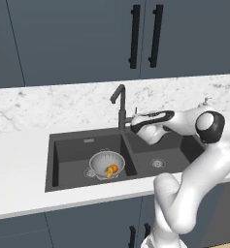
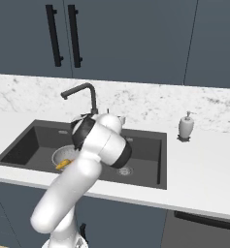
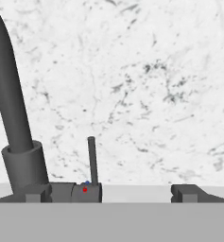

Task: Put the colander in the sink, put the banana, tangerine in the colander, and turn on the sink faucet and pour water over the colander.

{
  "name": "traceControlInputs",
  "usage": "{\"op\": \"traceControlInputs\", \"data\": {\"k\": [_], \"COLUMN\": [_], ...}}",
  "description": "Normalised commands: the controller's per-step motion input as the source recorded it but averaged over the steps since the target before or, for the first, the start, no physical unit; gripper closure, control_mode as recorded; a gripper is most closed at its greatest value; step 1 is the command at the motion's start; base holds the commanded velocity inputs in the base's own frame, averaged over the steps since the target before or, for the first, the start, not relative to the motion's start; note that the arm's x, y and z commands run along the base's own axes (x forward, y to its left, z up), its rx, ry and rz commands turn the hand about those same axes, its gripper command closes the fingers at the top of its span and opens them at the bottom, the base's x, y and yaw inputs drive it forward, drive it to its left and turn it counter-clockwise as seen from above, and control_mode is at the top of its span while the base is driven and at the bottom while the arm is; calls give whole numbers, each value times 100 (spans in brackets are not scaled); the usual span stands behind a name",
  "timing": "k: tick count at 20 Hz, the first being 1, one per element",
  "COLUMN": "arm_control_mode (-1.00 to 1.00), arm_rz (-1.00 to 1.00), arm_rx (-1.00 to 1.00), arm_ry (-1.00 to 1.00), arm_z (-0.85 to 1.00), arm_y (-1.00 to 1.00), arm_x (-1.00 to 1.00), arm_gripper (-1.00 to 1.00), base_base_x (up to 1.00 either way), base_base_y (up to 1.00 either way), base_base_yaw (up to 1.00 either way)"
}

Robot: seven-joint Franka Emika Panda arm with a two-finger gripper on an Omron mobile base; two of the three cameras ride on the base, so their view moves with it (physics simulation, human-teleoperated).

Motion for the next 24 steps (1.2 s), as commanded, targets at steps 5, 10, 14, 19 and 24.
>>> {"op": "traceControlInputs", "data": {"k": [5,10,14,19,24], "arm_control_mode": [-100,-100,-100,-100,-100], "arm_rz": [-4,0,0,0,0], "arm_rx": [0,0,0,0,0], "arm_ry": [0,0,0,0,0], "arm_z": [0,0,-1,-5,-7], "arm_y": [9,0,0,0,0], "arm_x": [26,35,33,20,13], "arm_gripper": [-100,-100,-100,-100,-100], "base_base_x": [0,0,0,0,0], "base_base_y": [0,0,0,0,0], "base_base_yaw": [0,0,0,0,0]}}
